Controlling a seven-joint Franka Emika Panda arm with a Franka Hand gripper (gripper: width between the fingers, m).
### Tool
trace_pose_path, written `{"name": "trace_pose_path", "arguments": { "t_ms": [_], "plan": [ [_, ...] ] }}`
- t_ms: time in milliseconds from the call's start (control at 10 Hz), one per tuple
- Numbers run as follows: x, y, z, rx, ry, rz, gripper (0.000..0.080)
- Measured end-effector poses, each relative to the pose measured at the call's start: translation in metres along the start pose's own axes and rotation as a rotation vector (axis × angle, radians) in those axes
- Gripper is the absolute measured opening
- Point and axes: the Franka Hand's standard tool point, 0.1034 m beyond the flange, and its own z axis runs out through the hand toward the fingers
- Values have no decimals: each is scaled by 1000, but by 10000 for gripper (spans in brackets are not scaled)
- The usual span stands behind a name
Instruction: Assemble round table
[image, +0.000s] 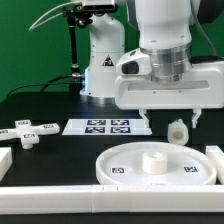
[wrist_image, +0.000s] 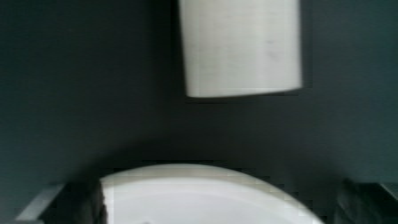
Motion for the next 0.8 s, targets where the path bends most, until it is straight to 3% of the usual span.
{"name": "trace_pose_path", "arguments": {
  "t_ms": [300,600,800],
  "plan": [
    [-6,0,-2,-22,-189,-12,649],
    [-10,5,3,-44,-395,-11,649],
    [-10,1,8,-55,-499,-17,649]
  ]
}}
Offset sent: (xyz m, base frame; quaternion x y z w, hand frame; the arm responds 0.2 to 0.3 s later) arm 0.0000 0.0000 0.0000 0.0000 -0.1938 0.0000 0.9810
